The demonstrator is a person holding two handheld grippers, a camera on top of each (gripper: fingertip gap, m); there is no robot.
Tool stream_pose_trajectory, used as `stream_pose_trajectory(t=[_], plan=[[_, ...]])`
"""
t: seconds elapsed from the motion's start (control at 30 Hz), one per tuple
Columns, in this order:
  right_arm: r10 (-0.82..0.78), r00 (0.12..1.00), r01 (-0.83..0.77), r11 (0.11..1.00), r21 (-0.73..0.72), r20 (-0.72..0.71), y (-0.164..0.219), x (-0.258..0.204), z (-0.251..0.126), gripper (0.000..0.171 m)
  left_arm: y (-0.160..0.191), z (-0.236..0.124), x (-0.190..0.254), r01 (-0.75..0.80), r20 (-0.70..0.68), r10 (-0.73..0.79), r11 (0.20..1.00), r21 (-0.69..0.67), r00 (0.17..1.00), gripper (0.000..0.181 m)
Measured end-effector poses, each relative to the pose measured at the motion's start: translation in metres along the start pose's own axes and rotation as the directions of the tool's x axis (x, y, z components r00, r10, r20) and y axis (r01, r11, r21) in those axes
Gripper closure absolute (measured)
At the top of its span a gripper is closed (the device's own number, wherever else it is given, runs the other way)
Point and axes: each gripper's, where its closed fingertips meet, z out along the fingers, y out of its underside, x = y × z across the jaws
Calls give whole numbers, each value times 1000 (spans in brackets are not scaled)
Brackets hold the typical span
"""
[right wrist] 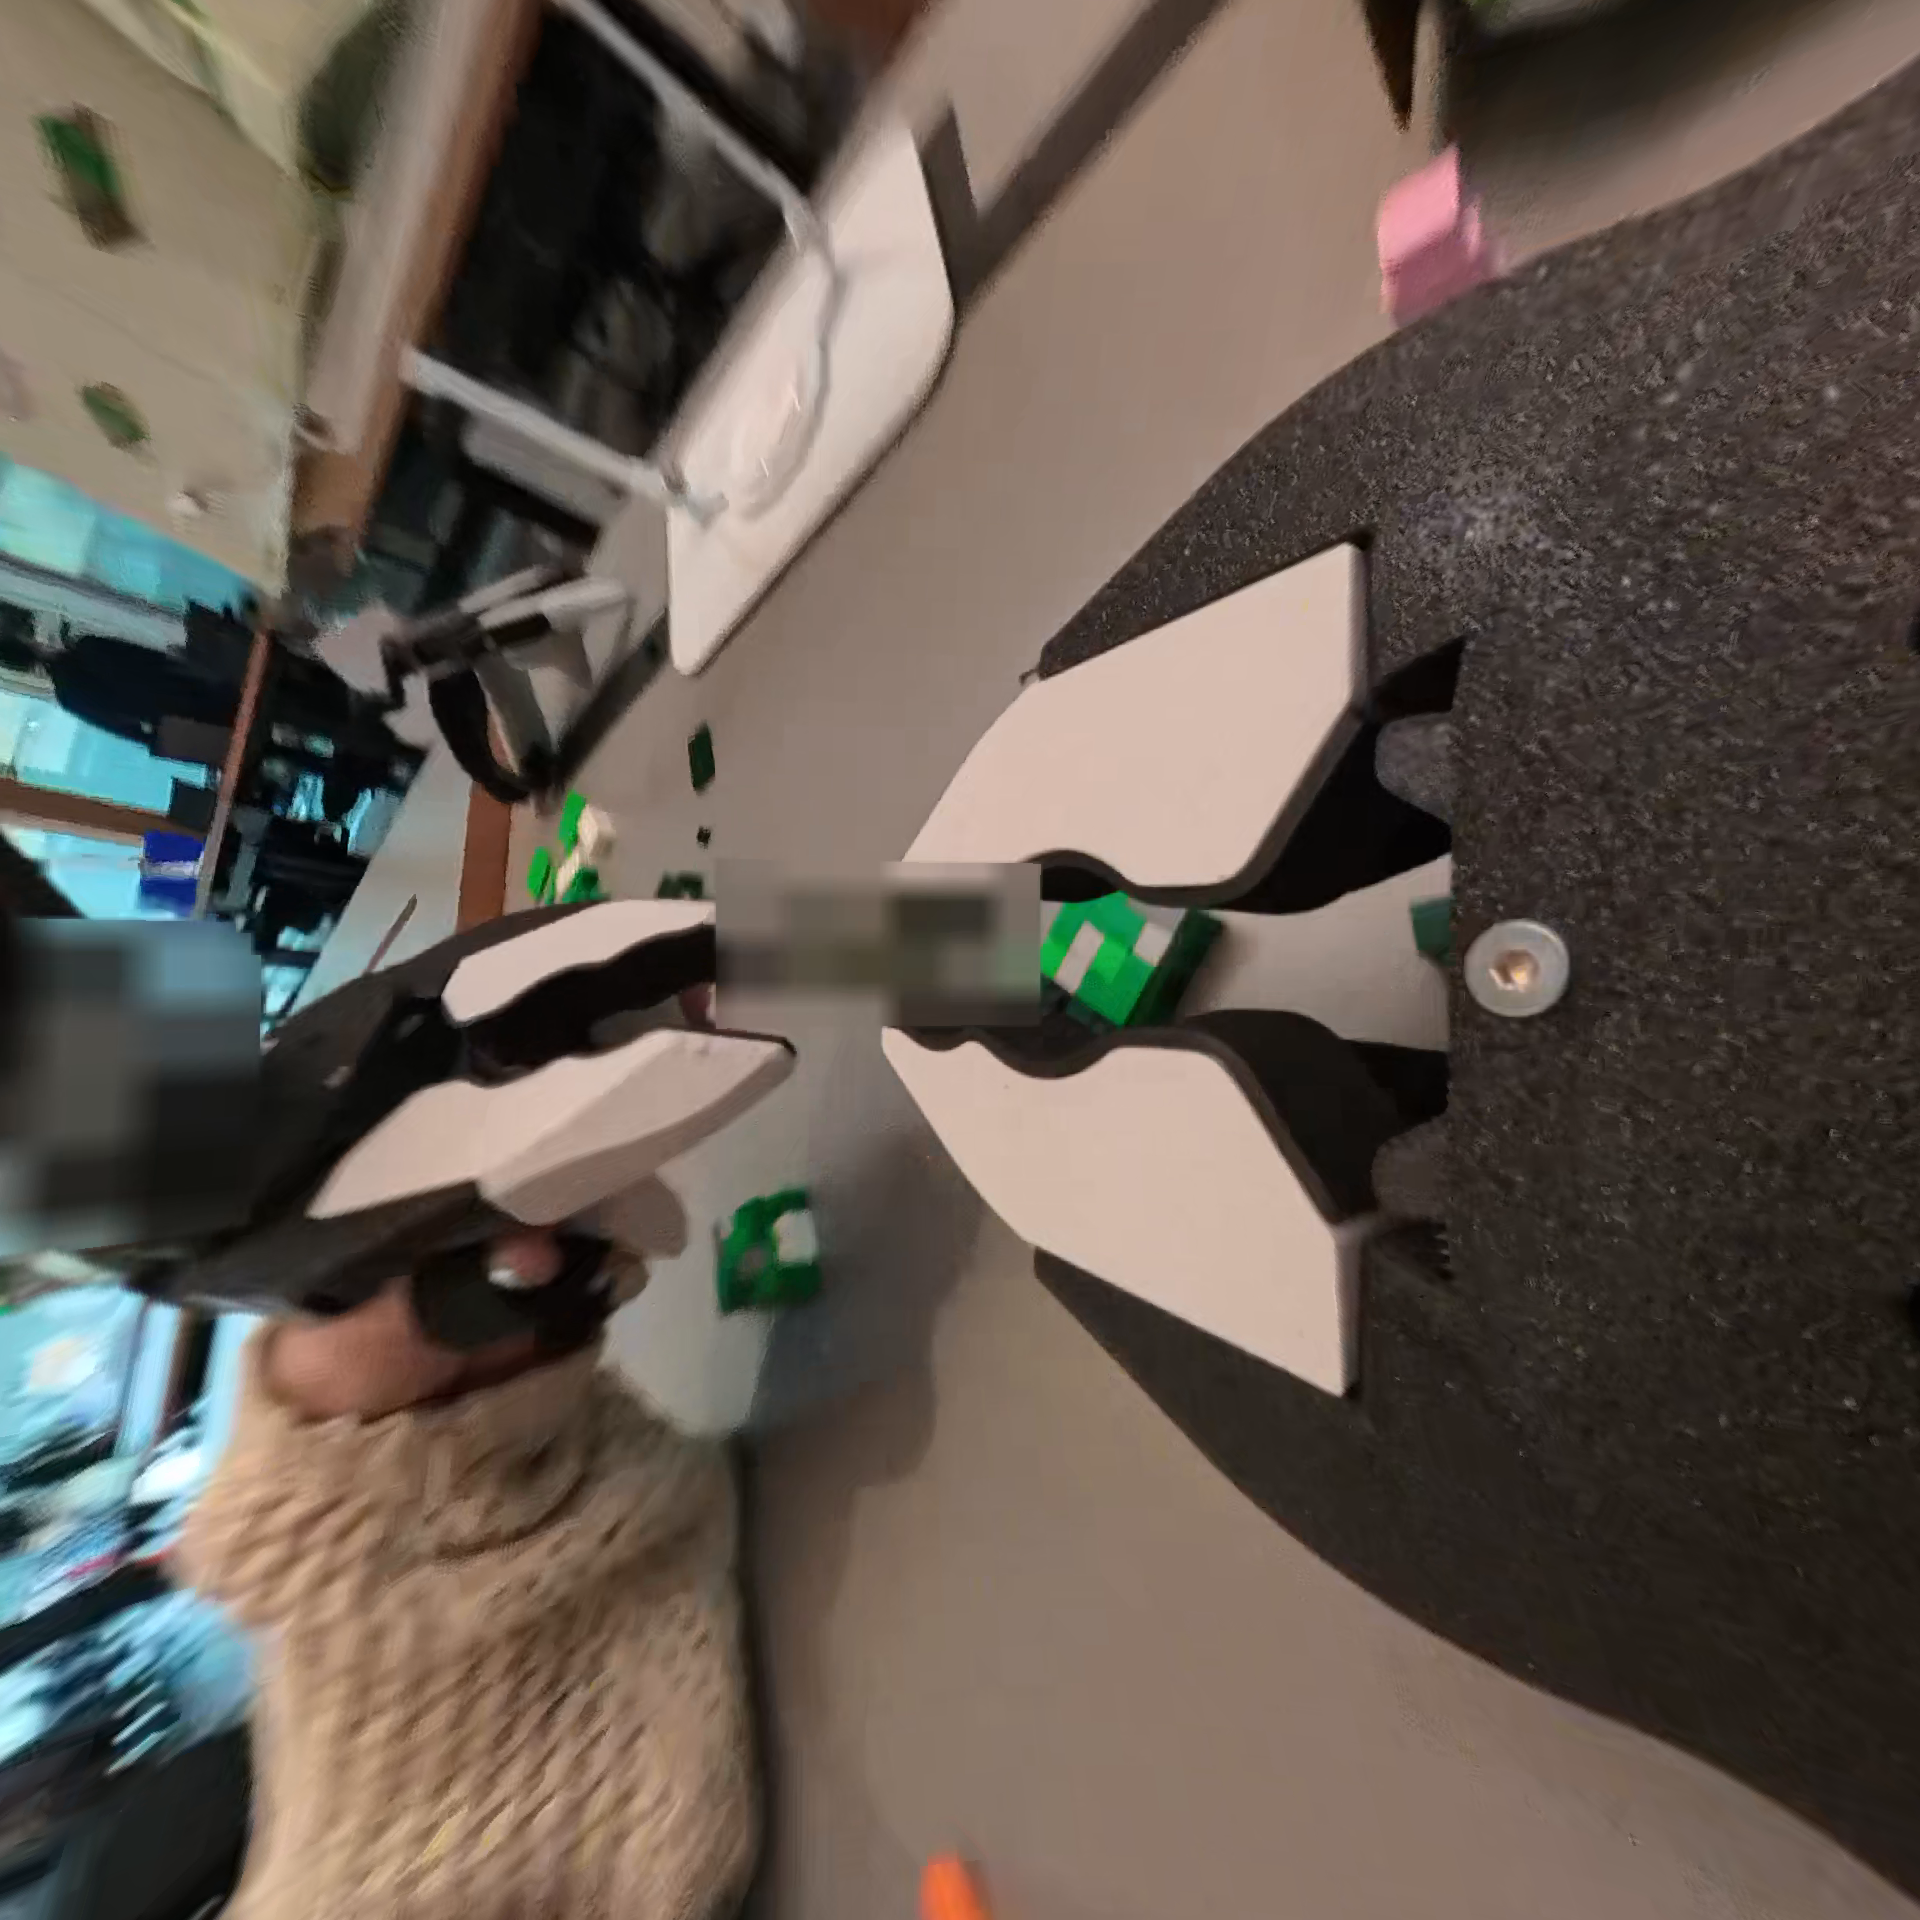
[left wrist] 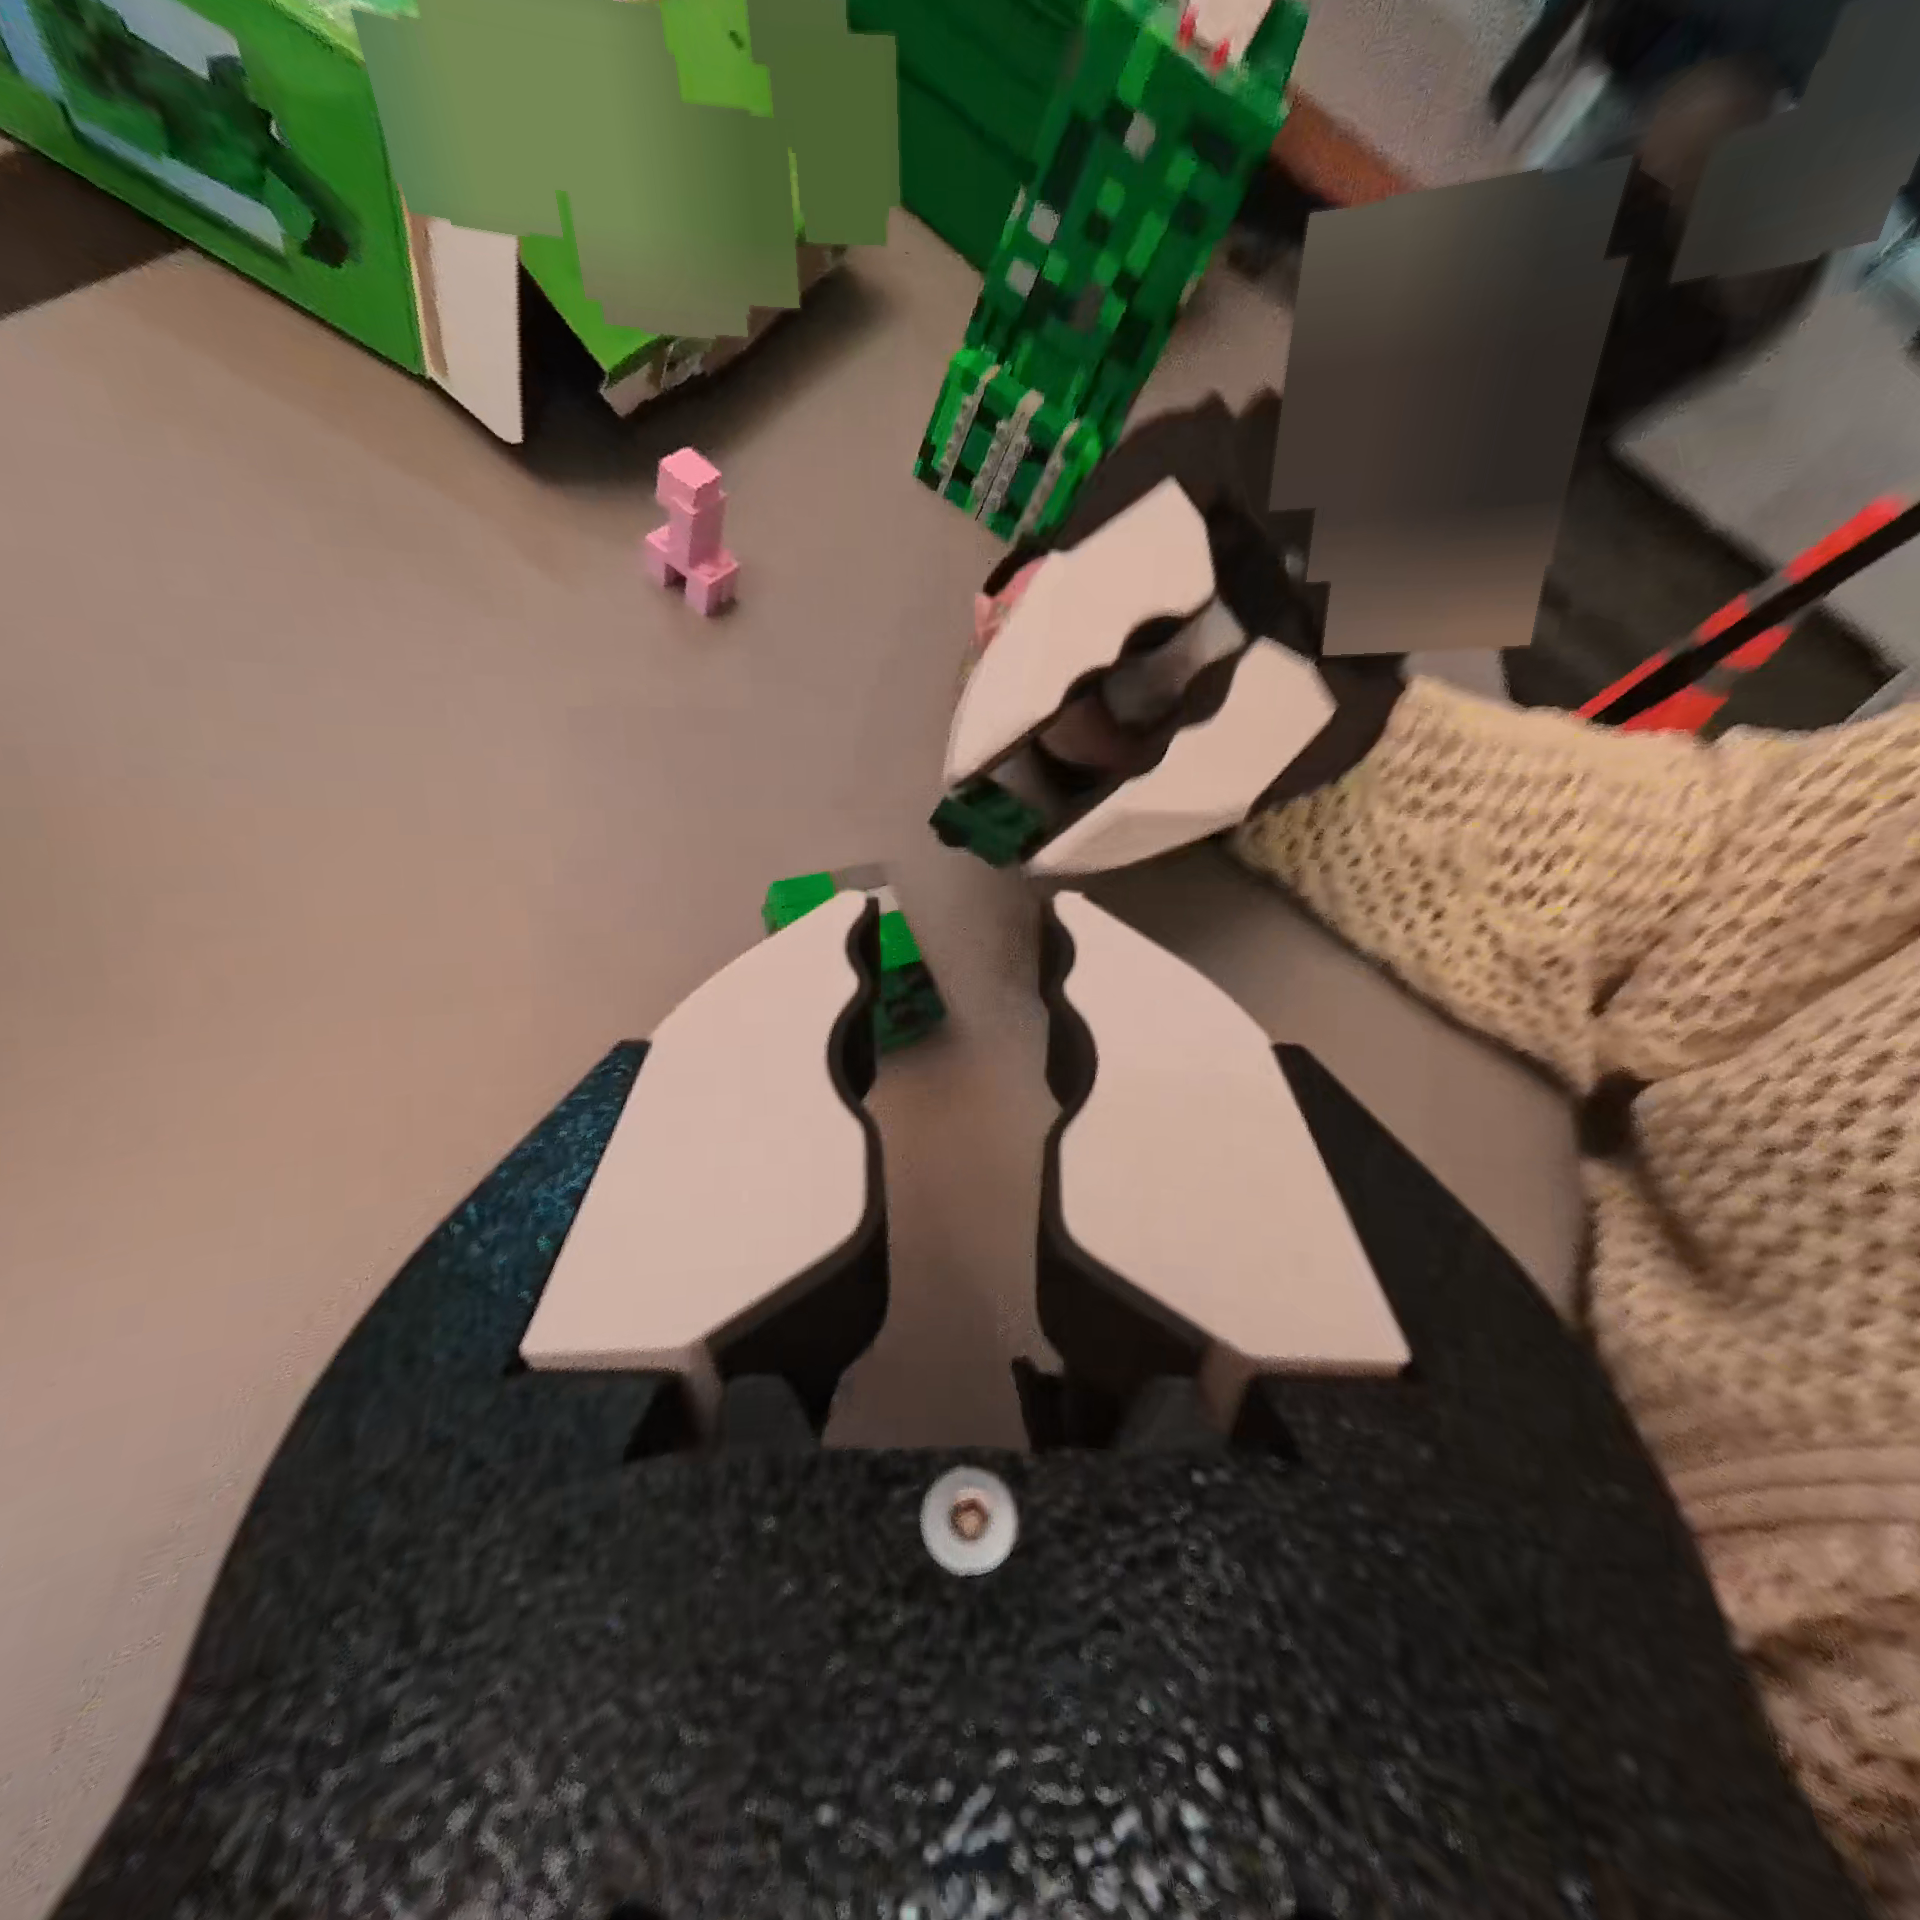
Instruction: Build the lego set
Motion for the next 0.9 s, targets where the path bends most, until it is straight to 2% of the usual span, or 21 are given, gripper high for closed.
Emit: stream_pose_trajectory(t=[0.07, 0.17, 0.3, 0.47, 0.6, 0.73, 0.77, 0.9], plan=[[-213, 970, 211, 977, -29, -120, -3, 4, 0, 154, -5, -1, 4, 64, -32, -62, 997, 47, 998, 150], [-474, 842, 464, 880, -102, -259, -15, 6, -3, 154, -8, -3, 4, 56, -18, -55, 994, 92, 998, 148], [-660, 679, 638, 747, -187, -322, -21, 2, -3, 154, -15, -3, 8, -38, 17, 36, 989, 143, 999, 157], [-780, 519, 745, 613, -263, -349, -25, 1, -6, 154, -15, 0, 13, -90, 16, 89, 988, 126, 996, 160], [-833, 438, 785, 537, -307, -337, -25, 0, -6, 154, -14, 2, 14, -73, -10, 74, 989, 126, 997, 160], [-860, 398, 807, 494, -325, -318, -24, -3, -4, 154, -14, 2, 14, -76, -21, 79, 988, 134, 997, 163], [-865, 388, 811, 484, -328, -318, -24, -4, -3, 154, -14, 1, 16, -88, -32, 93, 986, 139, 995, 169], [-862, 380, 818, 482, -313, -336, -28, -6, -4, 154, -15, -1, 21, -183, -24, 188, 971, 155, 982, 172]])
